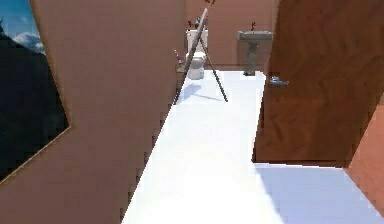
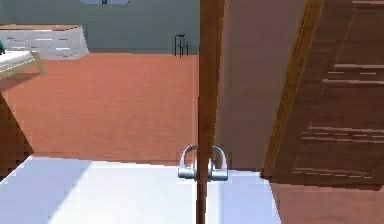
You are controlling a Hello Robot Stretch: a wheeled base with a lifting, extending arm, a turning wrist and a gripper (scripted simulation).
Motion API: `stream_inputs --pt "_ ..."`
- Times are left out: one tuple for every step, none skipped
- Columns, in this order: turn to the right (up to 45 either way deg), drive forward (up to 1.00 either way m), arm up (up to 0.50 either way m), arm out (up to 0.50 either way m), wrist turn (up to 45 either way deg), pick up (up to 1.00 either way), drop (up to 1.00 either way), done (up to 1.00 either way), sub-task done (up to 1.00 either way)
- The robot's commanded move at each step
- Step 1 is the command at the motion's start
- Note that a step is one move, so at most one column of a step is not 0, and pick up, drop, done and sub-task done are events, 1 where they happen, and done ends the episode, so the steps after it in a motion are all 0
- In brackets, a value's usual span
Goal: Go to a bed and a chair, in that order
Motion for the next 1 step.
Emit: stream_inputs --pt "0.0 0.30 0.00 0.00 0.0 0.00 0.00 0.00 0.00"
